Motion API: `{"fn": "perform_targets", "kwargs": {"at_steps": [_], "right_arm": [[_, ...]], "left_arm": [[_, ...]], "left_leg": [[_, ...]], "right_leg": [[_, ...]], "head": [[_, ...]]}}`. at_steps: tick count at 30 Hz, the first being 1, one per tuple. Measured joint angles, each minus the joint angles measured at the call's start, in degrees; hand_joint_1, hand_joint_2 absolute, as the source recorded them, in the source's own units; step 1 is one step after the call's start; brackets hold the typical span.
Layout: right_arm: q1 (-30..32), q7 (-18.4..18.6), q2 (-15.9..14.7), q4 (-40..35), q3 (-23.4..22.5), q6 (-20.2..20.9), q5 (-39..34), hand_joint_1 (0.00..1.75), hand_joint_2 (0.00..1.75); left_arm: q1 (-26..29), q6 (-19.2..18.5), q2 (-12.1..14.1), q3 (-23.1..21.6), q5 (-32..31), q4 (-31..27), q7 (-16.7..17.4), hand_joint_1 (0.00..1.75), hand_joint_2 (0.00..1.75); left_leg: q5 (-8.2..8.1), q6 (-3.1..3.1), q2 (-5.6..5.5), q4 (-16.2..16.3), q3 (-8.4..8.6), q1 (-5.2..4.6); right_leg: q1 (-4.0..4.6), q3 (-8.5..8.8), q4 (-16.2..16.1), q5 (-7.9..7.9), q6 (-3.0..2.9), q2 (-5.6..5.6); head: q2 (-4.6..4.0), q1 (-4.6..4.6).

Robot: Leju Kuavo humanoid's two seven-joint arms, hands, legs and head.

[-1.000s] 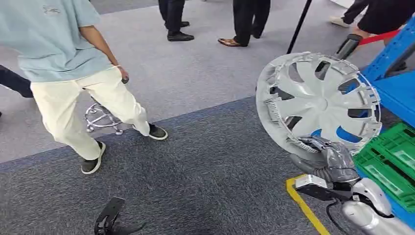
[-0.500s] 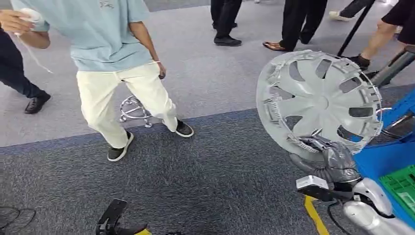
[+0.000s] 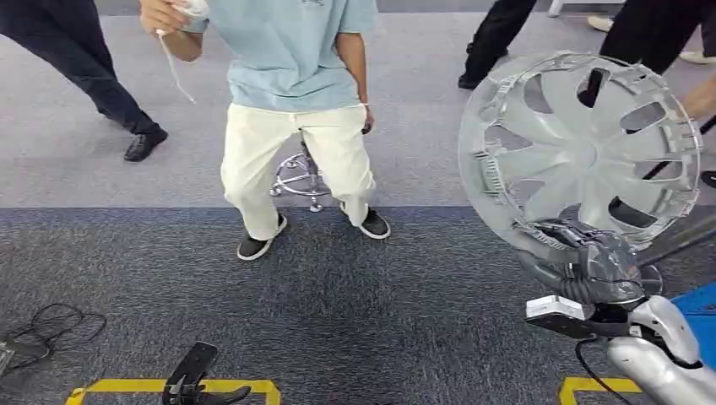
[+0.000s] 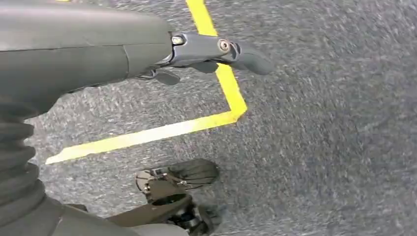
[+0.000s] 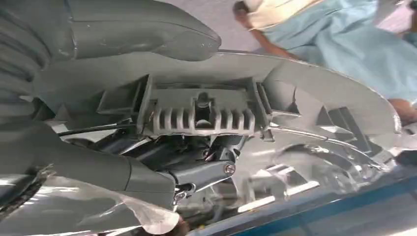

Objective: Take the parts from the cabinet and place them on the table.

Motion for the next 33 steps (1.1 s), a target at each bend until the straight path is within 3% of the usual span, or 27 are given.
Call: {"fn": "perform_targets", "kwargs": {"at_steps": [1, 2, 3, 6, 7, 8, 9, 10, 11, 12, 13, 14, 15, 16, 17, 18, 21, 22, 23, 24, 25, 27, 28, 29, 31, 32, 33], "right_arm": [[0.0, 0.0, -0.1, -0.1, -0.1, 0.0, 0.0, 1.75, 1.75], [-0.1, 0.0, -0.2, -0.1, -0.1, 0.0, 0.0, 1.75, 1.75], [-0.1, -0.1, -0.3, -0.3, -0.2, 0.0, 0.0, 1.75, 1.75], [-0.8, -0.1, -0.3, -0.5, -0.2, 0.0, 0.0, 1.75, 1.75], [-1.0, 0.0, -0.4, -0.5, -0.2, 0.0, 0.0, 1.75, 1.75], [-1.0, 0.0, -0.4, -0.6, -0.3, 0.0, 0.0, 1.75, 1.75], [-0.9, 0.0, -0.4, -0.8, -0.5, 0.0, 0.0, 1.75, 1.75], [-1.0, 0.0, -0.6, -0.8, -0.6, 0.0, 0.1, 1.75, 1.75], [-1.0, -0.1, -0.6, -0.8, -0.7, 0.0, 0.1, 1.75, 1.75], [-1.0, -0.1, -0.6, -0.8, -0.7, 0.0, 0.1, 1.75, 1.75], [-0.9, -0.1, -0.6, -0.8, -0.8, 0.0, 0.1, 1.75, 1.75], [-0.9, -0.1, -0.6, -0.8, -0.8, 0.0, 0.1, 1.75, 1.75], [-0.9, 0.0, -0.6, -0.8, -0.9, 0.0, 0.1, 1.75, 1.75], [-0.9, 0.0, -0.6, -0.8, -0.9, 0.0, 0.1, 1.75, 1.75], [-0.9, 0.0, -0.6, -0.8, -1.0, 0.0, 0.1, 1.75, 1.75], [-1.0, 0.0, -0.6, -0.8, -1.0, 0.0, 0.1, 1.75, 1.75], [-1.1, -0.2, -0.6, -0.8, -1.0, -0.1, 0.1, 1.75, 1.75], [-1.1, -0.1, -0.6, -1.0, -1.0, -0.1, 0.1, 1.75, 1.75], [-1.1, 0.0, -0.7, -1.1, -1.1, -0.1, 0.1, 1.75, 1.75], [-1.1, 0.0, -0.7, -1.1, -1.1, -0.1, 0.1, 1.75, 1.75], [-1.0, -0.1, -0.9, -1.1, -1.1, -0.1, 0.1, 1.75, 1.75], [-0.9, -0.1, -0.9, -1.1, -1.1, -0.1, 0.2, 1.75, 1.75], [-0.9, -0.2, -0.9, -1.1, -1.1, -0.1, 0.2, 1.75, 1.75], [-0.9, -0.2, -1.0, -1.1, -1.1, -0.1, 0.2, 1.75, 1.75], [-0.9, -0.1, -1.0, -1.1, -1.1, -0.1, 0.1, 1.75, 1.75], [-0.9, -0.1, -1.0, -1.1, -1.1, -0.1, 0.1, 1.75, 1.75], [-0.9, -0.1, -1.0, -1.1, -1.1, -0.1, 0.1, 1.75, 1.75]], "left_arm": [[0.0, 0.0, 0.0, 0.0, 0.0, 0.0, 0.0, 0.0, 1.75], [-0.1, 0.0, 0.0, 0.0, 0.0, 0.0, 0.0, 0.0, 1.75], [-0.2, 0.0, 0.1, 0.0, 0.0, 0.0, 0.0, 0.0, 1.75], [0.3, -0.1, 0.2, 0.0, 0.0, 0.0, 0.0, 0.0, 1.75], [0.4, -0.1, 0.5, 0.0, 0.0, 0.0, 0.0, 0.0, 1.75], [0.4, -0.1, 0.4, 0.0, 0.0, 0.0, 0.0, 0.0, 1.75], [0.2, -0.1, 0.4, 0.0, 0.0, 0.0, 0.0, 0.0, 1.75], [0.1, -0.1, 0.3, 0.0, 0.0, 0.0, 0.0, 0.0, 1.75], [0.1, -0.1, 0.3, 0.0, 0.0, 0.0, 0.0, 0.0, 1.75], [0.2, -0.2, 0.3, 0.0, 0.0, 0.0, 0.0, 0.0, 1.75], [0.3, -0.2, 0.3, 0.0, 0.0, 0.0, 0.0, 0.0, 1.75], [0.4, -0.2, 0.3, 0.0, 0.0, 0.0, 0.0, 0.0, 1.75], [0.4, -0.2, 0.3, 0.0, 0.0, 0.0, 0.0, 0.0, 1.75], [0.4, -0.2, 0.3, 0.0, 0.0, 0.0, 0.0, 0.0, 1.75], [0.3, -0.2, 0.4, 0.0, 0.0, 0.0, 0.0, 0.0, 1.75], [0.2, -0.2, 0.4, -0.1, 0.0, 0.0, 0.0, 0.0, 1.75], [0.2, -0.2, 0.5, -0.1, 0.0, 0.0, 0.0, 0.0, 1.75], [0.2, -0.2, 0.5, -0.1, 0.0, 0.0, 0.0, 0.0, 1.75], [0.3, -0.2, 0.4, -0.1, 0.0, 0.0, 0.0, 0.0, 1.75], [0.0, -0.2, 0.5, 0.0, 0.0, 0.0, 0.0, 0.0, 1.75], [-0.2, -0.2, 0.5, 0.0, 0.0, 0.0, 0.0, 0.0, 1.75], [-0.2, -0.2, 0.3, 0.0, 0.0, 0.0, 0.0, 0.0, 1.75], [0.0, -0.3, 0.3, 0.0, 0.0, 0.0, 0.0, 0.0, 1.75], [0.1, -0.3, 0.2, -0.1, -0.1, 0.0, 0.0, 0.0, 1.75], [0.1, -0.3, 0.2, -0.1, -0.1, 0.0, 0.0, 0.0, 1.75], [0.0, -0.3, 0.2, 0.0, -0.1, 0.0, 0.0, 0.0, 1.75], [0.0, -0.3, 0.2, 0.0, -0.1, 0.0, 0.0, 0.0, 1.75]], "left_leg": [[-0.31, -0.36, -0.86, 0.4, 0.08, 0.21], [-0.59, -0.83, -1.55, 0.7, -0.1, 0.1], [-0.75, -1.08, -2.27, 1.4, -0.64, 0.14], [-0.2, -1.9, -4.01, 0.8, -0.91, 0.46], [-0.63, -2.1, -3.41, 1.2, -1.13, 0.49], [-1.65, -2.46, 0.52, 2.6, -1.61, 0.03], [-3.58, -2.82, 2.85, 5.9, -3.18, 0.18], [-5.84, -3.02, 3.96, 10.8, -5.45, 0.41], [-7.64, -3.11, 4.26, 15.6, -7.82, 0.61], [-8.35, -3.14, 4.31, 18.7, -9.39, 0.73], [-7.67, -3.1, 4.33, 18.9, -9.67, 0.76], [-5.69, -2.92, 4.36, 16.7, -8.63, 0.75], [-3.02, -2.61, 4.52, 12.2, -6.49, 0.64], [0.0, -2.04, 5.72, 6.2, -3.55, 0.26], [0.62, -1.4, 8.38, 2.6, -1.79, -0.45], [0.06, -0.84, 10.04, 2.0, -1.38, -1.32], [-0.41, -0.26, 7.9, 1.0, -1.38, -1.52], [-0.26, -0.08, 7.1, 0.2, -0.65, -1.15], [0.0, 0.09, 6.3, -0.6, 0.19, -0.78], [0.08, 0.39, 5.69, -0.7, 0.39, -0.46], [0.03, 0.49, 4.87, -0.7, 0.38, -0.32], [-0.08, 0.62, 3.13, -0.6, 0.39, -0.28], [-0.13, 0.58, 2.3, -0.6, 0.43, -0.24], [-0.24, 0.43, 1.3, -0.5, 0.58, -0.09], [-0.72, -0.21, -0.52, 0.1, 0.84, 0.35], [-1.09, -0.63, -1.3, 0.6, 0.8, 0.54], [-1.18, -0.74, -1.45, 0.6, 0.72, 0.56]], "right_leg": [[-0.29, 2.17, -5.5, 3.14, 0.19, 1.34], [-0.49, 3.09, -6.9, 2.1, 0.36, 3.77], [-0.52, 3.95, -8.1, 1.91, 0.06, 4.01], [-0.05, 4.02, -7.9, 2.03, -0.99, 2.21], [-0.39, 4.31, -8.2, 2.21, -1.33, 1.51], [-0.24, 4.61, -8.4, 2.12, -1.68, 0.94], [-0.03, 4.83, -8.4, 1.98, -2.0, 0.11], [0.19, 4.98, -8.4, 1.82, -2.24, -0.65], [0.37, 5.15, -8.4, 1.62, -2.37, -1.45], [0.48, 5.32, -8.4, 1.43, -2.42, -2.17], [0.55, 5.59, -8.4, 1.23, -2.42, -2.88], [0.64, 5.92, -8.4, 0.96, -2.41, -3.61], [0.7, 6.36, -8.4, 0.64, -2.38, -4.36], [0.75, 6.99, -8.4, 0.21, -2.29, -5.14], [0.73, 7.39, -8.5, -0.17, -2.09, -5.83], [1.23, 7.42, -8.4, -0.43, -1.65, -6.38], [1.14, 8.01, -9.2, -0.7, -1.04, -8.59], [1.2, 8.7, -9.4, -1.04, -0.59, -9.3], [0.86, 8.3, -8.5, -1.92, -0.51, -6.42], [0.8, 6.68, -5.1, -3.49, -0.52, -2.86], [0.8, 4.24, -0.7, -5.27, -0.38, -1.22], [0.68, -1.23, 7.8, -7.76, -0.09, -0.45], [0.65, -2.66, 8.9, -7.16, -0.04, -0.45], [0.62, -2.68, 7.1, -4.75, 0.04, -0.44], [0.2, 0.78, -2.6, 2.02, 0.41, 0.29], [-0.3, 2.37, -6.9, 3.61, 0.8, 2.14], [-0.35, 2.68, -6.9, 3.13, 0.9, 2.99]], "head": [[0.0, -0.02], [0.0, 0.0], [0.0, -0.02], [0.0, 0.11], [0.0, 0.11], [0.0, -0.18], [0.0, -0.49], [0.02, -0.37], [0.0, -0.44], [0.0, -0.39], [0.0, -0.46], [0.0, -0.42], [0.0, -0.42], [0.0, -0.42], [0.0, -0.37], [0.0, -0.43], [0.0, -0.48], [0.02, -0.35], [0.0, -0.2], [0.0, -0.13], [0.0, 0.11], [0.0, 0.06], [0.0, 0.11], [0.0, 0.06], [0.0, 0.11], [0.0, 0.09], [0.0, 0.04]]}}
